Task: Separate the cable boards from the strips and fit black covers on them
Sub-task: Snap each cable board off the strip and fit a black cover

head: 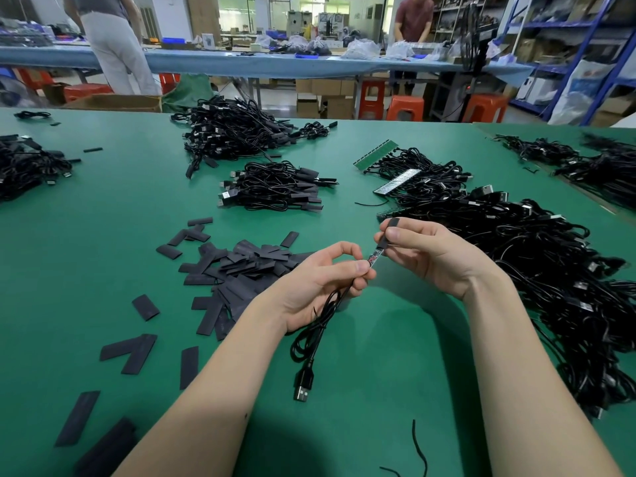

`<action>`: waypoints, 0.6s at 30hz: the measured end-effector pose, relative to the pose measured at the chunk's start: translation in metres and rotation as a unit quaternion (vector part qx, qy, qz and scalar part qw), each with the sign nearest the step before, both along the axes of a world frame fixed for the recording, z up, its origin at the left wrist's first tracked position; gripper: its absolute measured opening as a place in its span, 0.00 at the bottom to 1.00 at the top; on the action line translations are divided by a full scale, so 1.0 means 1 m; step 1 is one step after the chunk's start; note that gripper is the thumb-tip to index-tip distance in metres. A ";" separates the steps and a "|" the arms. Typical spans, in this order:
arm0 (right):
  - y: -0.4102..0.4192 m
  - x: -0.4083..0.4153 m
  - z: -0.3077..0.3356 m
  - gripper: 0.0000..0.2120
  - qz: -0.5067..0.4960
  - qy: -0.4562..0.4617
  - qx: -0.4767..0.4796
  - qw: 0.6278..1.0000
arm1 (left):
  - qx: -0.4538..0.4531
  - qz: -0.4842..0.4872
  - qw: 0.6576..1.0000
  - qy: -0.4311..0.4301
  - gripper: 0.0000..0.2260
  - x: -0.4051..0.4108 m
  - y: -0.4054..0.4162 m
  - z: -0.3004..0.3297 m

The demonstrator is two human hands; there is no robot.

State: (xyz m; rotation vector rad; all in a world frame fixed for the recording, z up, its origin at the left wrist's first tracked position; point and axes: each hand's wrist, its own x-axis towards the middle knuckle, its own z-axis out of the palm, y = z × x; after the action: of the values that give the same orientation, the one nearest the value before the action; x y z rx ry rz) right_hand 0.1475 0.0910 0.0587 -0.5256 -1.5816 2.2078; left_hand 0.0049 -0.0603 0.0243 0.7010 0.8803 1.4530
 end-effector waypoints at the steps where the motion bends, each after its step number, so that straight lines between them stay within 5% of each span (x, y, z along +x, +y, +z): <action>1: 0.000 0.000 0.001 0.06 0.004 0.002 0.002 1.000 | 0.000 0.000 1.000 -0.001 0.07 0.000 0.000 0.000; 13: -0.002 -0.006 -0.006 0.12 0.079 -0.004 0.043 0.996 | 0.006 0.021 1.000 -0.004 0.09 -0.001 0.003 -0.003; 18: -0.003 -0.015 -0.012 0.14 -0.029 0.010 0.013 0.999 | 0.001 0.170 0.983 0.064 0.11 0.004 0.014 -0.008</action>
State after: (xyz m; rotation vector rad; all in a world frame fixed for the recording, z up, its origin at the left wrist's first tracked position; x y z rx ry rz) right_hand 0.1321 0.0882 0.0472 -0.5341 -1.5627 2.1405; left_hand 0.0093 -0.0464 0.0167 0.6738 1.1401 1.7254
